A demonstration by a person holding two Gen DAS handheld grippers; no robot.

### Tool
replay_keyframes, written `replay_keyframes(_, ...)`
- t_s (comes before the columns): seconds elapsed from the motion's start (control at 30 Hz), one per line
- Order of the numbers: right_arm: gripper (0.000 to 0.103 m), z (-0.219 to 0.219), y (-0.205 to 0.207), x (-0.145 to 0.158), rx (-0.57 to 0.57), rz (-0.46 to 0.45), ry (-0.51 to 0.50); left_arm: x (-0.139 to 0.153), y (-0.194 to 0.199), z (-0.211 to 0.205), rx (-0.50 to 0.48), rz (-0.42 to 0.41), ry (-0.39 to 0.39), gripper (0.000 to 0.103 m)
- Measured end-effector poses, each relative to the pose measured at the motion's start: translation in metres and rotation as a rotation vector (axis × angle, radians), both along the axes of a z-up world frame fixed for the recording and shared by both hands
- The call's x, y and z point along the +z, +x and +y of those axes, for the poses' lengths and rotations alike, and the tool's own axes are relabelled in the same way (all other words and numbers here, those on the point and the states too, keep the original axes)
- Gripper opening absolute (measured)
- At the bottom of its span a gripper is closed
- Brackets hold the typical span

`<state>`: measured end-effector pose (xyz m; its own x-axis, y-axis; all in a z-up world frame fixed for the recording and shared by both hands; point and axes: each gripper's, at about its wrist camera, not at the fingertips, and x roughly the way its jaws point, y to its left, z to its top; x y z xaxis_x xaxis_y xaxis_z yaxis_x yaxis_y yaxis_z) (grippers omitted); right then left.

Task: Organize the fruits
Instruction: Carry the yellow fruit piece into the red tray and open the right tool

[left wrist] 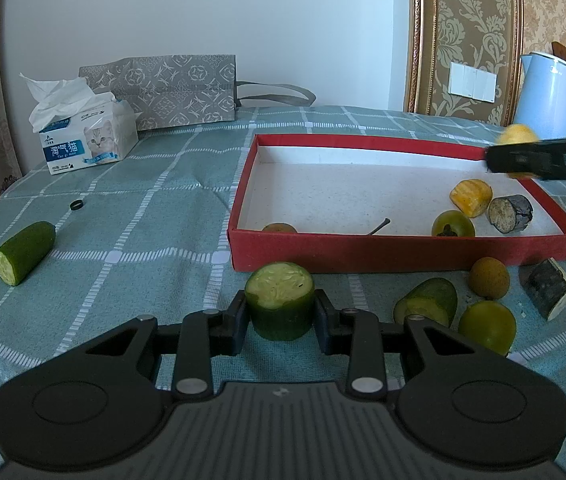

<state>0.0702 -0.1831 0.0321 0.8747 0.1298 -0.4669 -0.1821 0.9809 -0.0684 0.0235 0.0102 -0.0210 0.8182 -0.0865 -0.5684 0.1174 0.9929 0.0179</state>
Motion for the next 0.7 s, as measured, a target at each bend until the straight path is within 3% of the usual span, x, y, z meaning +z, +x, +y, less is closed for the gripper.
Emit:
replay_keyframes(0.27, 0.051, 0.022, 0.049, -0.022, 0.006, 0.099, -0.024, -0.001, 0.0, 0.0, 0.0, 0.0, -0.003, 0.033)
replay_keyframes(0.53, 0.051, 0.031, 0.074, -0.036, -0.032, 0.174, -0.041, -0.001, 0.0, 0.0, 0.0, 0.0, -0.002, 0.033)
replay_keyframes(0.7, 0.05, 0.043, 0.078, -0.038, -0.037, 0.201, -0.108, -0.001, 0.0, 0.0, 0.0, 0.0, -0.003, 0.033)
